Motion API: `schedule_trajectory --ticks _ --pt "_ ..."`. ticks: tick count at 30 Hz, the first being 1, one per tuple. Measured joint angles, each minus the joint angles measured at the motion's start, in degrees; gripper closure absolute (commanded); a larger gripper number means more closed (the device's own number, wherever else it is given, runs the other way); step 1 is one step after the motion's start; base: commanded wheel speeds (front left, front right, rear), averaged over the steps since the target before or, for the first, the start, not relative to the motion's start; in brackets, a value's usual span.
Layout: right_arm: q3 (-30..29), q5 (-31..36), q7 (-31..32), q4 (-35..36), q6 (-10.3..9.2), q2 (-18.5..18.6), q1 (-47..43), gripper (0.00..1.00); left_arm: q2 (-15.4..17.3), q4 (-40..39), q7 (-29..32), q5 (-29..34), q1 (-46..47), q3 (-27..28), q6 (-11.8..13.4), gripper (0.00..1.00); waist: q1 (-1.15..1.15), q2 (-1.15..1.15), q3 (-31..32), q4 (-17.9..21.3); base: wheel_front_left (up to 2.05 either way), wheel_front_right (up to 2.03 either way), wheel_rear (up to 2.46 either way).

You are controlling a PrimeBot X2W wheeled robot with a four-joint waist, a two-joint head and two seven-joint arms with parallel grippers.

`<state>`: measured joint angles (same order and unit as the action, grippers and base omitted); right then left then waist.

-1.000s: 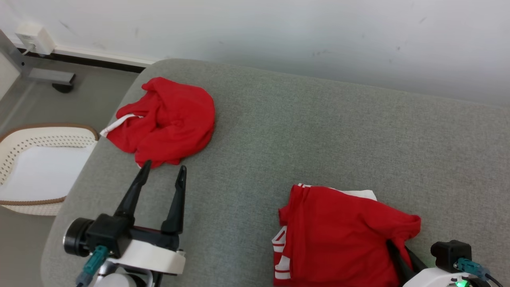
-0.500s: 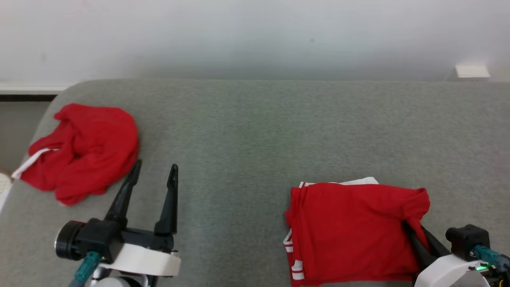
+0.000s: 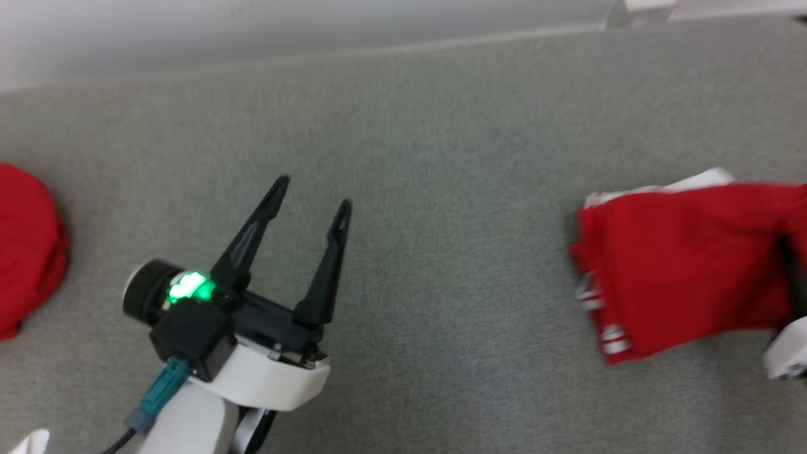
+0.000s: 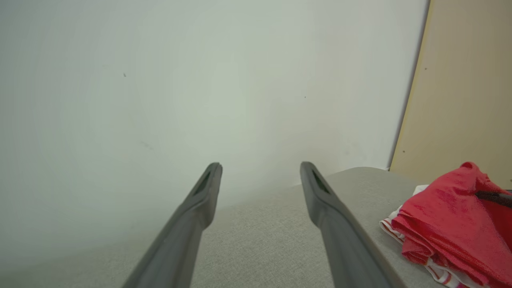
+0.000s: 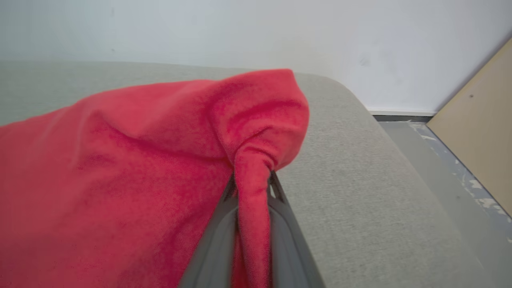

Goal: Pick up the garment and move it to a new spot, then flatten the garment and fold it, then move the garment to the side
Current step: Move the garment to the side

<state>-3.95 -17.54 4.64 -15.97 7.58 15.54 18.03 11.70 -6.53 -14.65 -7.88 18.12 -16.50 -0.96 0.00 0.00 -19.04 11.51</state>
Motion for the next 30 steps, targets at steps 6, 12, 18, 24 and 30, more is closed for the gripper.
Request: schedule_trajectory --ticks 6,12,18,24,30 --pt "-10.0 2.5 -0.7 -6.6 0.0 7.4 7.2 1.0 0.1 -2.5 0.2 1.0 5.5 -2.7 -2.2 0.0 0.01 0.0 -8.3 -1.5 0.0 0.0 0.0" --pt "-21.0 5.9 -1.3 -12.5 0.0 11.4 13.1 1.0 0.1 -3.3 0.1 1.5 9.0 -4.6 -3.3 0.0 0.01 0.0 -14.4 -4.3 0.0 0.0 0.0" --pt "-27.1 11.4 -2.5 -16.8 0.0 10.9 17.0 0.0 0.0 -3.0 -0.1 1.7 10.7 -5.3 -3.8 0.0 0.0 0.0 -17.5 -6.4 0.0 0.0 0.0" --pt "-32.5 16.2 -5.1 -17.5 0.0 9.1 16.7 0.0 0.0 -1.5 -0.3 1.7 10.8 -5.3 -3.7 0.0 0.0 0.0 -16.5 -6.5 0.0 0.0 0.0" --pt "-33.1 16.6 -9.1 -9.9 0.0 2.1 10.7 0.0 0.0 0.7 -0.4 0.5 7.4 -3.9 -2.3 0.0 0.0 0.0 -12.5 -6.3 0.0 0.0 0.0"
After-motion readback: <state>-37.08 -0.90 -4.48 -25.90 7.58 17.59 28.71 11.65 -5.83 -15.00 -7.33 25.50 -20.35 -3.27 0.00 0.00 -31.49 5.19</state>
